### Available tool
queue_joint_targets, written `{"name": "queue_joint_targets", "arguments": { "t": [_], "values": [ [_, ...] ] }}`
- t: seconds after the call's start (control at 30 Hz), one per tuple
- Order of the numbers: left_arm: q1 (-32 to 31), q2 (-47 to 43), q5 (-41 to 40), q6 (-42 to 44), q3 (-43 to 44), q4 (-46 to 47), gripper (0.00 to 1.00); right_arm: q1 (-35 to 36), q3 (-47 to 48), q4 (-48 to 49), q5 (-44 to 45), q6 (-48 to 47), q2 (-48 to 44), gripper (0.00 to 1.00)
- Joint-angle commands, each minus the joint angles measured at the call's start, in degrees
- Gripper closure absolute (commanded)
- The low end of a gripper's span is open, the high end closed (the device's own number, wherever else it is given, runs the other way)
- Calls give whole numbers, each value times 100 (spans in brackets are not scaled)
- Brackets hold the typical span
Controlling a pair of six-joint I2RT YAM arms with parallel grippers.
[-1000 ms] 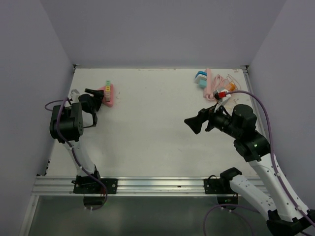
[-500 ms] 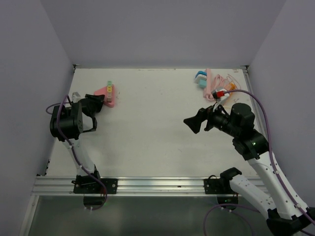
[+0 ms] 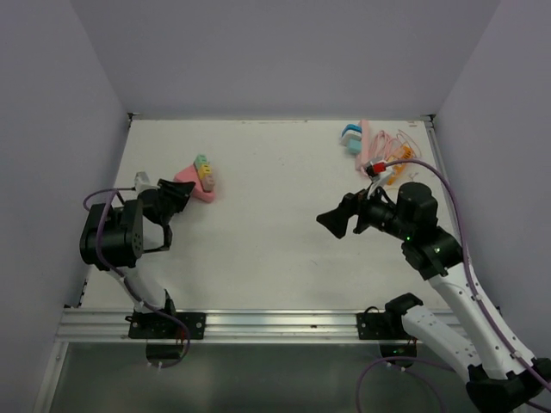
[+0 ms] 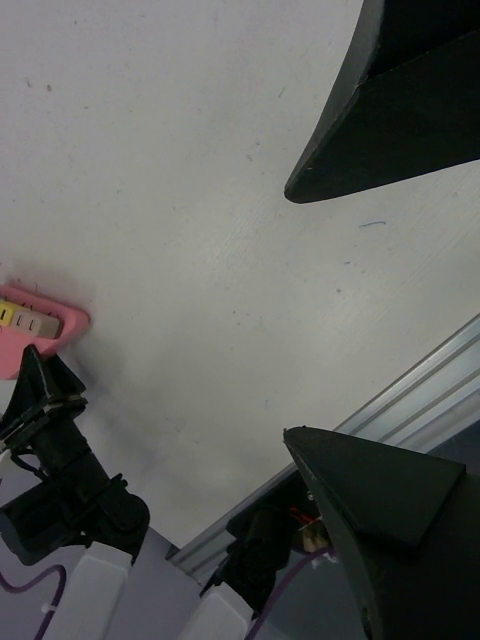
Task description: Pull the plug off the socket
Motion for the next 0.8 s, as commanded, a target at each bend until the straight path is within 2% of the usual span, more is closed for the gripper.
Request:
{"name": "queue_joint_targets", "arguments": {
  "t": [0.0,0.13,0.23,0.3,0.5,0.77],
  "values": [
    [-286,-868,186,372,-276,189,86,34,-102,347,-240,385,138,1],
    [-725,-1722,-59,715,-567,-523,91,34,-322,767,-319,1044,349,1],
    [-1208,-2355,-297,1111,-629,-1156,100,112,-568,1207,-355,1501,560,1],
    [-1253,-2707,-297,1146,-725,-1393,100,287,-673,1375,-294,1721,779,1],
    [-1429,-3577,-253,1059,-1480,-1675,100,1191,-832,2165,549,2485,1342,3],
    [-2044,-4666,-587,971,-1947,-2369,100,2353,-569,3466,1990,2961,2923,13]
  ]
}}
